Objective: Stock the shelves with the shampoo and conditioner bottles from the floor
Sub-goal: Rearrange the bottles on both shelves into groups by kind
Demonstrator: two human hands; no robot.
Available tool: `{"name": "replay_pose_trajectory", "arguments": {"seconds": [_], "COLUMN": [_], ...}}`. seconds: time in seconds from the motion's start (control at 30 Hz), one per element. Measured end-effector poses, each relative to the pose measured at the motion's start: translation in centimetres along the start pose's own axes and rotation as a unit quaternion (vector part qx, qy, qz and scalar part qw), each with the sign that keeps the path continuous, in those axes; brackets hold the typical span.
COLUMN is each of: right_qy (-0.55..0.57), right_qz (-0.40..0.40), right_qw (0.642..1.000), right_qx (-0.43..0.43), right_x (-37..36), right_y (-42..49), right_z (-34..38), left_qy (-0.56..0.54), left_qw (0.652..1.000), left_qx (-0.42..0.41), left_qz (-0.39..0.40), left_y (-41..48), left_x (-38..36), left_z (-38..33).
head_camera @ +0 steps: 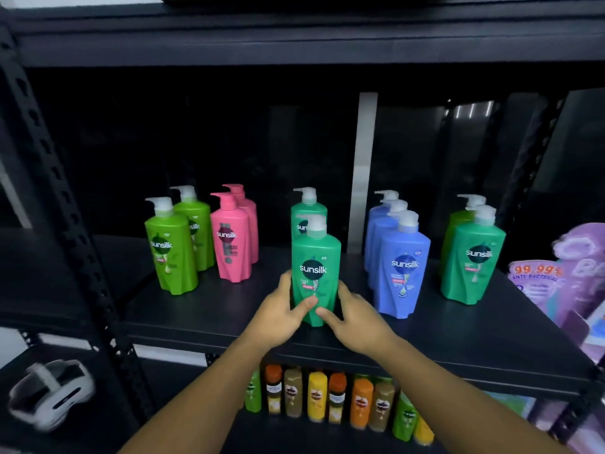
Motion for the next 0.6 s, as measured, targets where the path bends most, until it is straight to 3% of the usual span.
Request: {"name": "replay_pose_trajectory", "arguments": {"seconds": [0.4, 0.6], "right_qy": [-0.161, -0.170], "right_qz": [0.046, 0.045], "right_qw": [0.986, 0.984], "right_qx": [0.005, -0.010], "right_x": [-3.5, -3.3], "right_y": [0.0, -0.2], "right_z": [0.1, -0.1], "left_qy": [-0.003, -0.030], "left_qw": [0.999, 0.999], "left_qx": [0.032, 0.030], "left_qz": [0.003, -0.013], "left_y": [4.9, 7.3], "left_x": [0.8, 0.0], "left_z": [3.1, 3.6]}}
Point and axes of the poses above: each hand's wrist, its own y-axis towards the middle knuckle, its own x-axis out of the back of the hand, z = x × y, the point moved 5 cm from there along y, towards the middle knuckle, and after that the axes turned 15 degrees about -z, right-handed, at the moved point
